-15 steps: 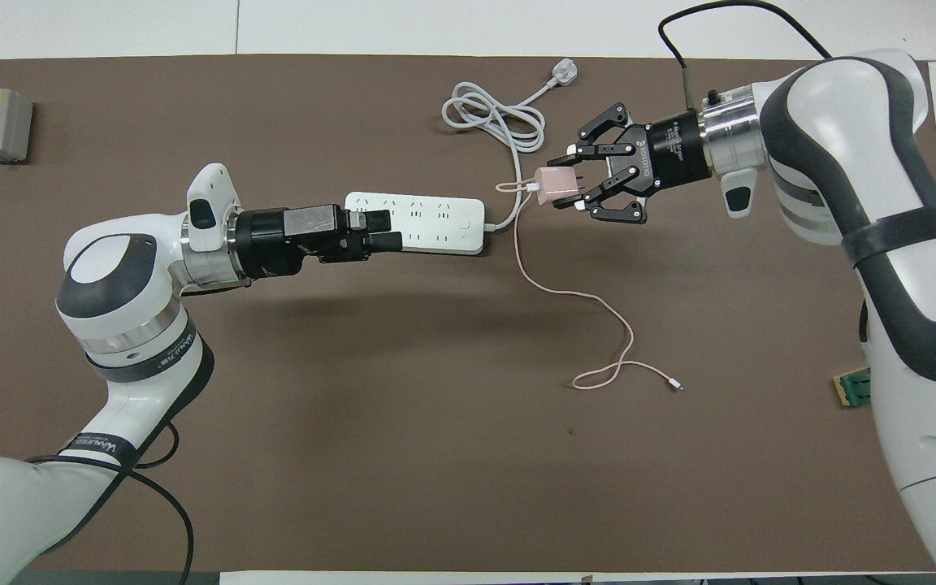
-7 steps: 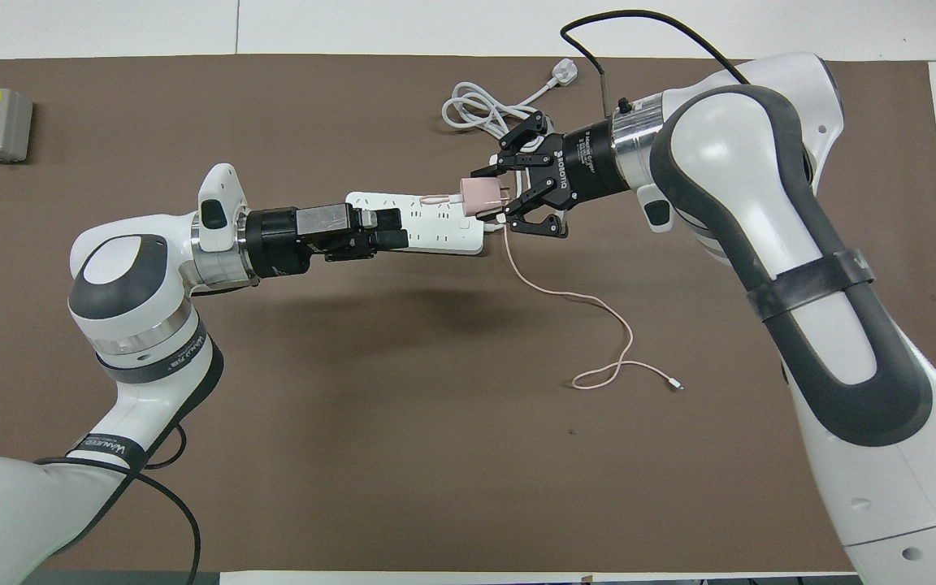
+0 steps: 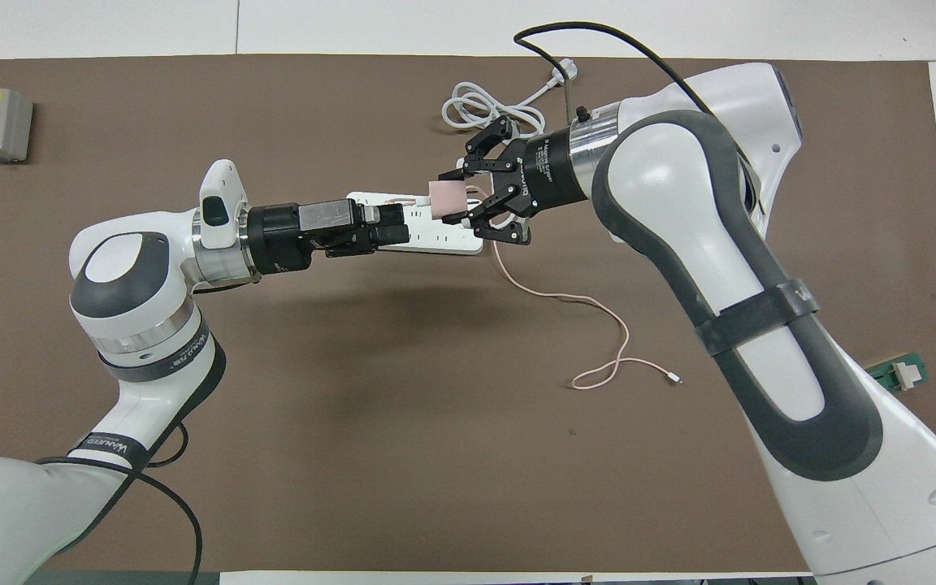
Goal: Plug charger into power strip
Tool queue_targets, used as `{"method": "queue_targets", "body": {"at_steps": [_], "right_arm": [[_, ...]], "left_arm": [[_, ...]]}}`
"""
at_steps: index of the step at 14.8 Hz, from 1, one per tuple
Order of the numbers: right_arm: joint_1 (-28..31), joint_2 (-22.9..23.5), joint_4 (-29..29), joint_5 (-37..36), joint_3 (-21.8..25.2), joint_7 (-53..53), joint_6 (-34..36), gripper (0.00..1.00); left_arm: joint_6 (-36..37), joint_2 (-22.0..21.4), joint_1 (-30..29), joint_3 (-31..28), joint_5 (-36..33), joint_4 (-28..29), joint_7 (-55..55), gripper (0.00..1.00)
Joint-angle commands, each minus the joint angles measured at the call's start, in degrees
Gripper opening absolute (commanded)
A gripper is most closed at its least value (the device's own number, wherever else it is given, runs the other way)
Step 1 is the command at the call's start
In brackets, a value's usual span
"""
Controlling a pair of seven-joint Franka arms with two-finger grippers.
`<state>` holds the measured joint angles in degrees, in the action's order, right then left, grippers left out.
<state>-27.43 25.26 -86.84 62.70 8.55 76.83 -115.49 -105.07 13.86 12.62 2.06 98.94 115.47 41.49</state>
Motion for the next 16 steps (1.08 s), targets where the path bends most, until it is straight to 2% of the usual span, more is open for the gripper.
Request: {"method": "queue_targets", "body": {"at_steps": [1,16], "right_arm": [[-1.5,-0.8,-0.8,-1.3,0.1,1.8,-1.9,0.00],[-3.0,-0.9,-1.2,-1.3,0.0,2.7,-4.0,0.00]], "left_arm": [[-3.2,0.7,2.2,-0.6,1.1,-1.9,0.7,1.00],[-3.9,4.4,2.1,-0.6,1.1,-3.8,6.3,1.00]]}}
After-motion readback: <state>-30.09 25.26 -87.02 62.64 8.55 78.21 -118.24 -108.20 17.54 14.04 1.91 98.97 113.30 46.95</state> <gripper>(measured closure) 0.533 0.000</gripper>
